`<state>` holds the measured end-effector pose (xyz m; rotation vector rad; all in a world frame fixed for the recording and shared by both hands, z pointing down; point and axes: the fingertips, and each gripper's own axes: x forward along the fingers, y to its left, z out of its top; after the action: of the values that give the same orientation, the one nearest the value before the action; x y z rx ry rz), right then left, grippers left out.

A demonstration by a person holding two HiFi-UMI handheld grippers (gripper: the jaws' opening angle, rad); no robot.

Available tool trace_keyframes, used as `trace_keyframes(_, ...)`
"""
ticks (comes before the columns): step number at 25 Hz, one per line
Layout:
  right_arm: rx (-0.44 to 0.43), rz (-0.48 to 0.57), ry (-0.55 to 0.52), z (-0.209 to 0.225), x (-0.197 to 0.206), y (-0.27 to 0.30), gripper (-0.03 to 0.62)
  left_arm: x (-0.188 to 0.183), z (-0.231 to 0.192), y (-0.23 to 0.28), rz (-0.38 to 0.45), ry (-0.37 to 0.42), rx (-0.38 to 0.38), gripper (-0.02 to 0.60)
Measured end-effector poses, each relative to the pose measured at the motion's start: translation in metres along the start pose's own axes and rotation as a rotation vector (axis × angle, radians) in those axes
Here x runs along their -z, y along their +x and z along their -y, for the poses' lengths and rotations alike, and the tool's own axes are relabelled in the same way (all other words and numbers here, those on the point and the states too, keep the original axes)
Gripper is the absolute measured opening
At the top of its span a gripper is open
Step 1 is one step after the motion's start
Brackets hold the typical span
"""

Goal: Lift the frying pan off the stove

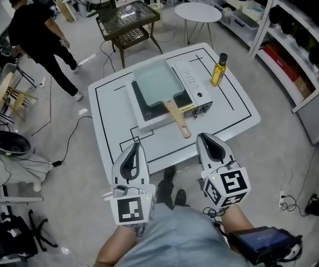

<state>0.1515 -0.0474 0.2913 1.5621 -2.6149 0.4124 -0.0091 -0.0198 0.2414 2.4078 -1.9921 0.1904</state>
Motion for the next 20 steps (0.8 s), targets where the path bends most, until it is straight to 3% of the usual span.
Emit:
trace_keyframes(5, 0.003, -0.027, -0.001, 0.008, 0.003, 0.026, 0.049, 0.015, -0.010, 0.028, 0.003, -0.028, 0.019, 0.017)
trace_keyframes(10, -0.001, -0.047, 0.001, 0.017, 0.000, 0.050, 0.049, 0.030, -0.024, 0.055, -0.051, -0.040, 0.021, 0.017)
trace_keyframes(14, -0.053, -0.082, 0.010, 0.018, -0.002, 0.068, 0.049, 0.029, -0.033, 0.076, -0.067, -0.060, 0.026, 0.017)
trace_keyframes(20, -0.145, -0.143, 0.108, 0.029, -0.002, 0.100, 0.051, 0.032, -0.046, 0.118, -0.069, -0.094, 0.039, 0.017)
